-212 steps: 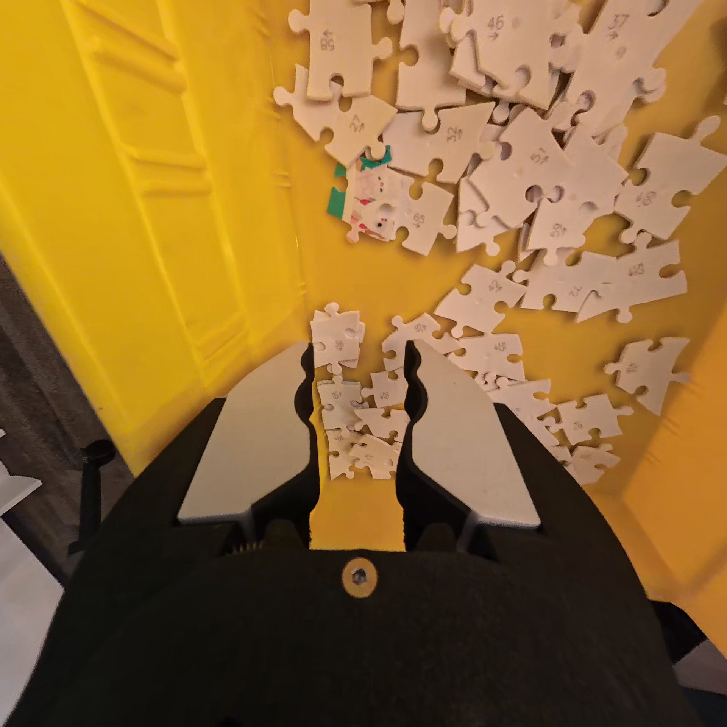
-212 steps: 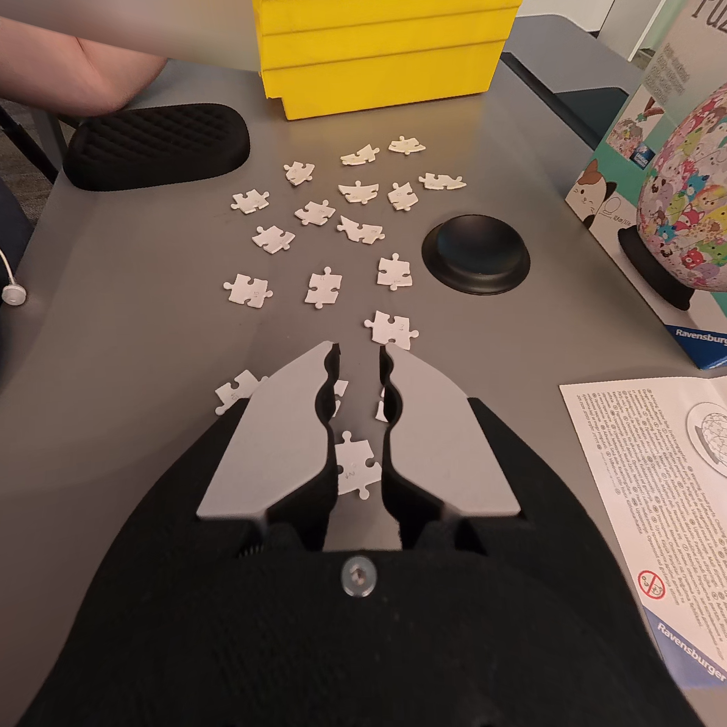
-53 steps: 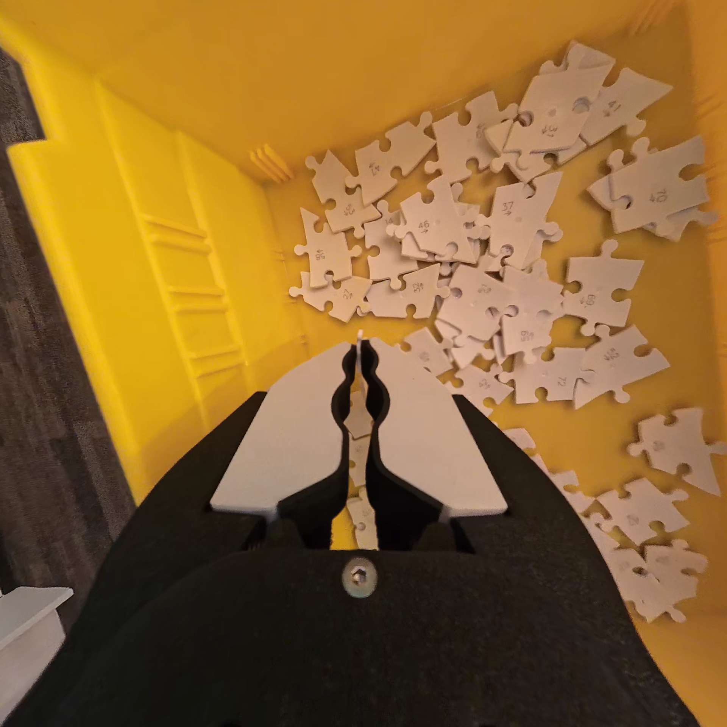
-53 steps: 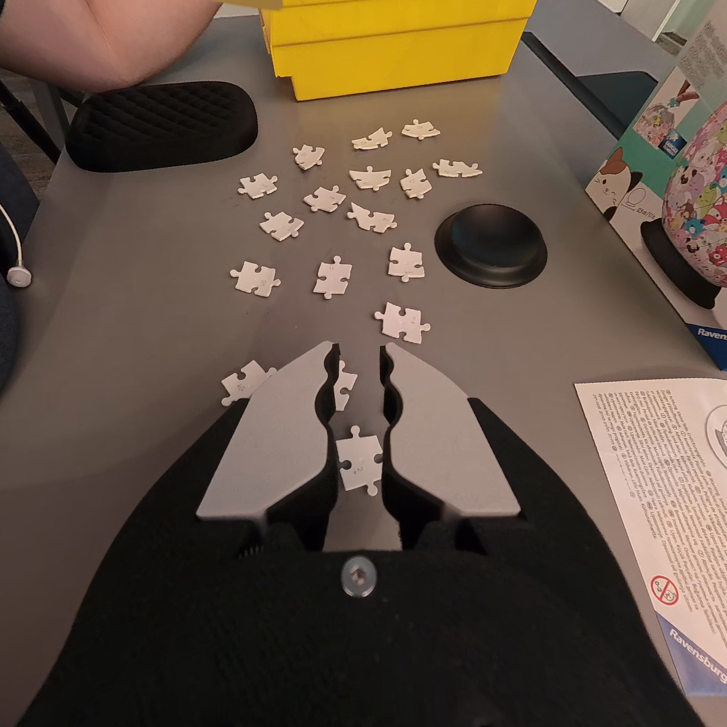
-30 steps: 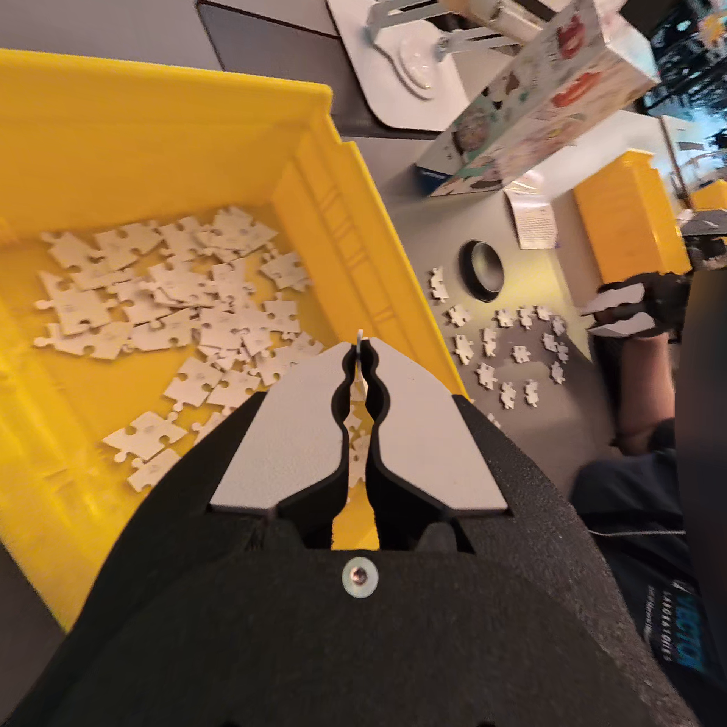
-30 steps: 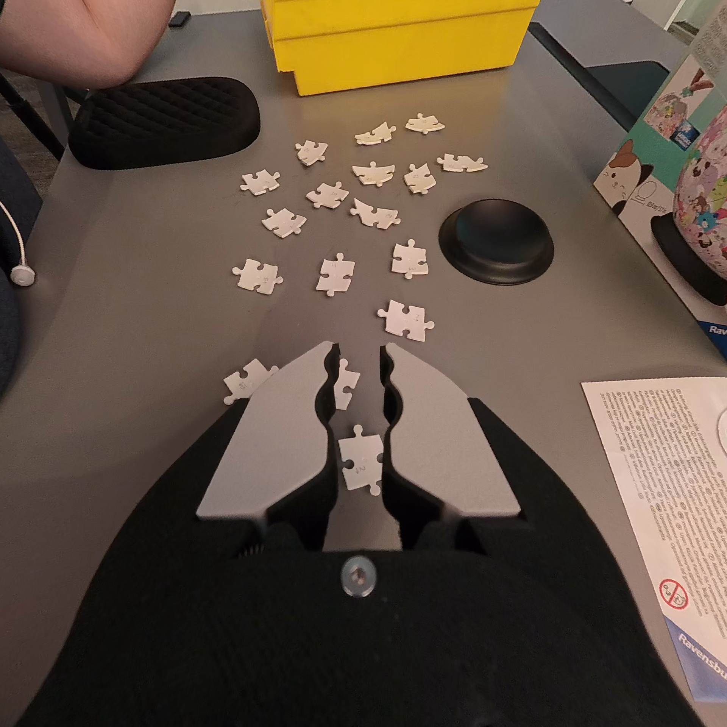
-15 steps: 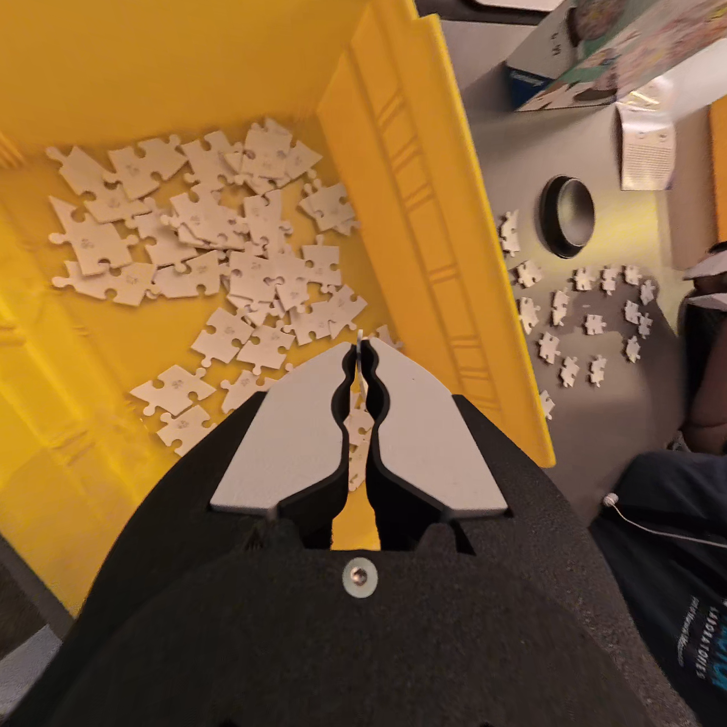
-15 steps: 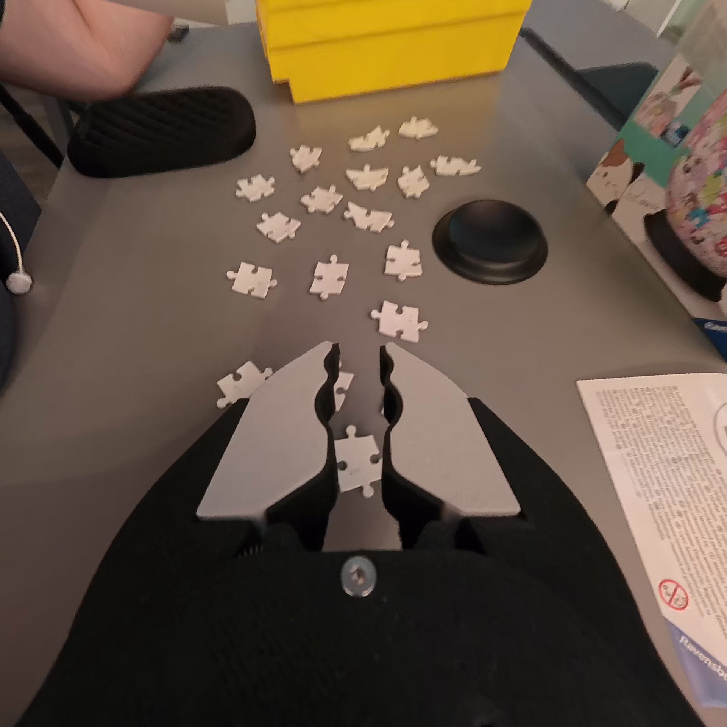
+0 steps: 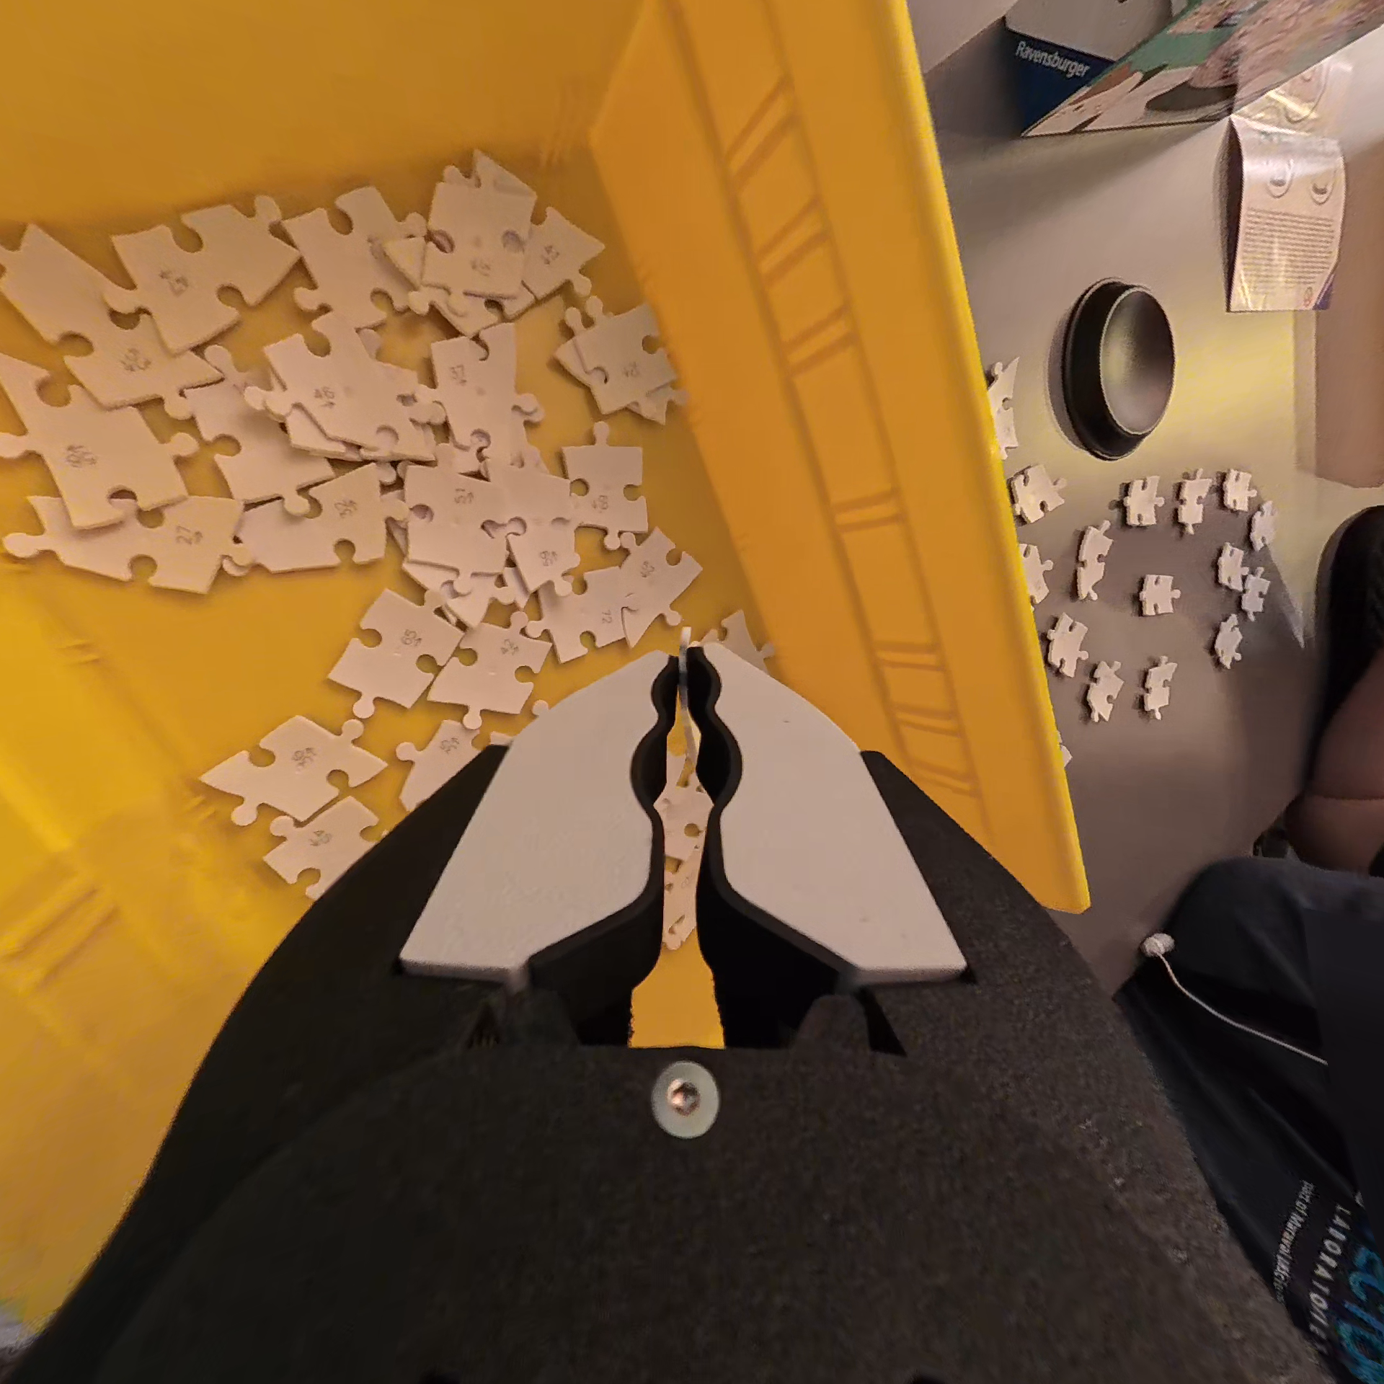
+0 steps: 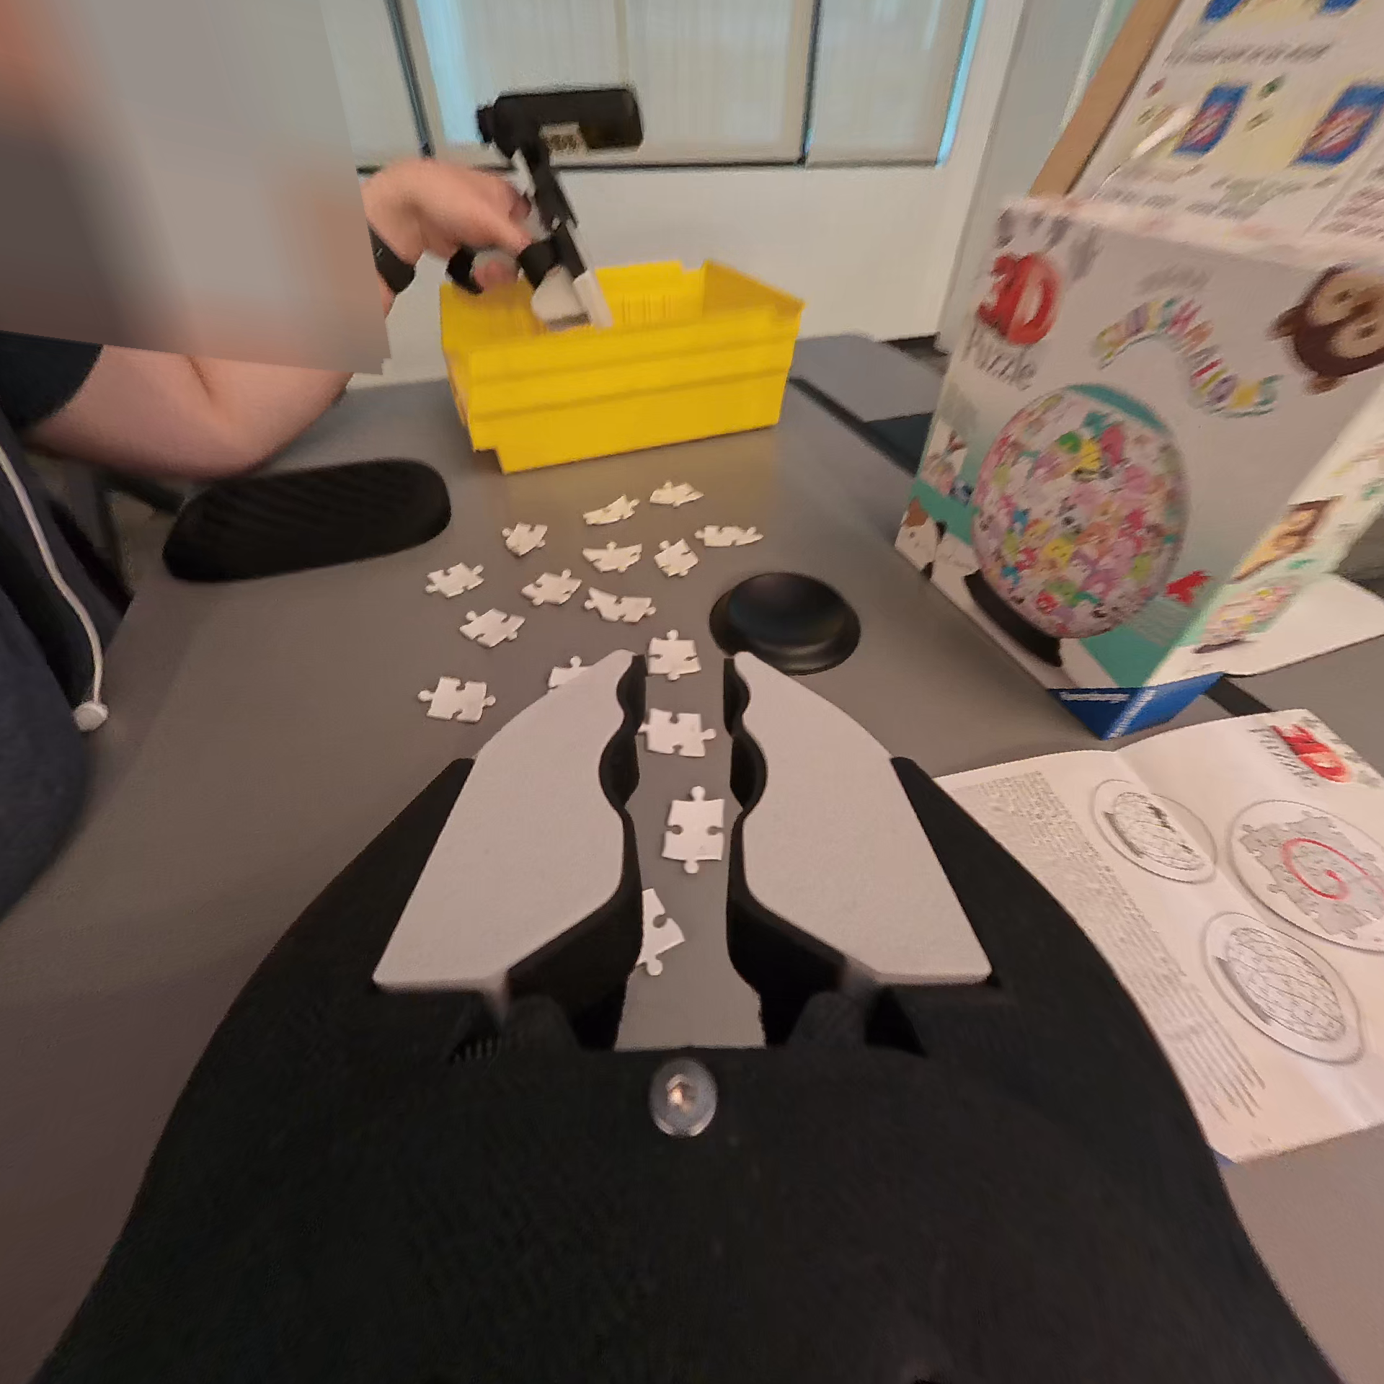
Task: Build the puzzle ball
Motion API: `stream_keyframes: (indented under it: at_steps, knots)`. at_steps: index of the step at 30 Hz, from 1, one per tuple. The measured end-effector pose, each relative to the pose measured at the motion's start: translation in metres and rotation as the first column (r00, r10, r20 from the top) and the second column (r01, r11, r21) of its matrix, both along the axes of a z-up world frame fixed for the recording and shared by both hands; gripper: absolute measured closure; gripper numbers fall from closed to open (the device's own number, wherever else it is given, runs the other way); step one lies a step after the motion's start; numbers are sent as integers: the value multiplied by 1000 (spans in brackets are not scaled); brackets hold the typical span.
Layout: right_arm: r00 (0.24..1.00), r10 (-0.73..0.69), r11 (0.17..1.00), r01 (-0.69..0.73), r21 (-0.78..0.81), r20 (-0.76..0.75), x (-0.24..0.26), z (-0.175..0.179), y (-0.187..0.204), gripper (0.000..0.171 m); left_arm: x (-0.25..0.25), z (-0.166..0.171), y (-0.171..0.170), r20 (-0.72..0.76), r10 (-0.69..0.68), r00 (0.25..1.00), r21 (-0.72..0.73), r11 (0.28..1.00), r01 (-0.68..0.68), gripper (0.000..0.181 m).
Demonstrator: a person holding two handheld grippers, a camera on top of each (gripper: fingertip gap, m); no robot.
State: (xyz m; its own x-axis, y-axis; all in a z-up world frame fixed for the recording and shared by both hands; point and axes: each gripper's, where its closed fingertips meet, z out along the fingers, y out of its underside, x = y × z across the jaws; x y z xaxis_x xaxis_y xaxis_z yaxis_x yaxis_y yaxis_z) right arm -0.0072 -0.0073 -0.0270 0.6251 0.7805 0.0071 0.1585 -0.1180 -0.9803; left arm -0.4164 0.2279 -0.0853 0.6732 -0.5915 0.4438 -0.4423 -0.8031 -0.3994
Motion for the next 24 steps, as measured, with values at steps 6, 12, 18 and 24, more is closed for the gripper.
stream_keyframes:
  at_steps: [6, 12, 18, 24]
  knots:
    - [1000, -25, 1000, 26, 13, -11, 3, 2, -1, 151, 11, 4, -3, 111, -28, 993, -45, 998, 33, 179]
    - [1000, 3, 999, -2, -35, 28, -5, -11, 0, 150, 15, 6, -9, 142, -55, 988, -62, 996, 65, 179]
    - [999, 11, 998, -9, -65, 36, -5, -18, 1, 150, 13, -10, -10, 77, -55, 996, -105, 992, 63, 179]
    - [998, 20, 996, -16, -84, 53, -6, -23, 1, 150, 15, -38, -16, -7, -99, 995, -172, 980, 97, 179]
